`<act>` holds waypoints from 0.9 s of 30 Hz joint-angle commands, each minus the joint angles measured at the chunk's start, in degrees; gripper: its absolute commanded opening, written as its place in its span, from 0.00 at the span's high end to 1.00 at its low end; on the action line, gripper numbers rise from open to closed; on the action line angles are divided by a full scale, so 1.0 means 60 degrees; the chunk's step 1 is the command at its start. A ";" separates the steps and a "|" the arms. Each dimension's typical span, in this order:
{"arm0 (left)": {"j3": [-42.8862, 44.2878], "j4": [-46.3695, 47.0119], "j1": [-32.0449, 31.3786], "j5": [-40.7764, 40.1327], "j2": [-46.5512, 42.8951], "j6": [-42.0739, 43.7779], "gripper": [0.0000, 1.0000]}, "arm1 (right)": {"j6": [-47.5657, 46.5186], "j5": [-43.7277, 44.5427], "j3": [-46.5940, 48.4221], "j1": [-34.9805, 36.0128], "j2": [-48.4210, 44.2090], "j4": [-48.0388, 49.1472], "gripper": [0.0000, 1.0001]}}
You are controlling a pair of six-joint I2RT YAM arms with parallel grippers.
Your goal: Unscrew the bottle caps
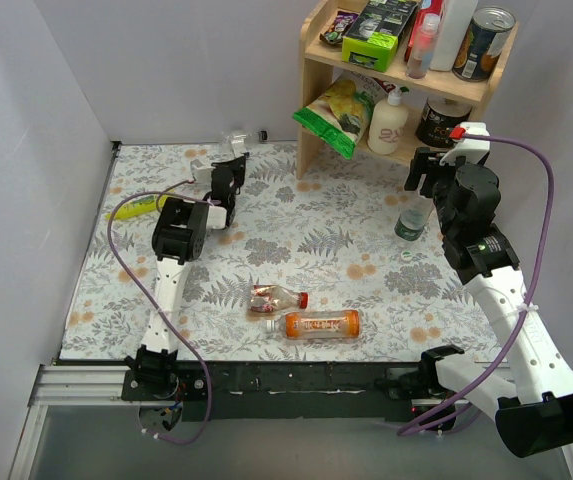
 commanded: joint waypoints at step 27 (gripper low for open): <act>-1.0063 0.2448 -0.0163 0.1610 -0.5952 -0.1799 1.00 | 0.1325 -0.1931 -0.0774 -0.0009 0.0182 -0.0581 0.24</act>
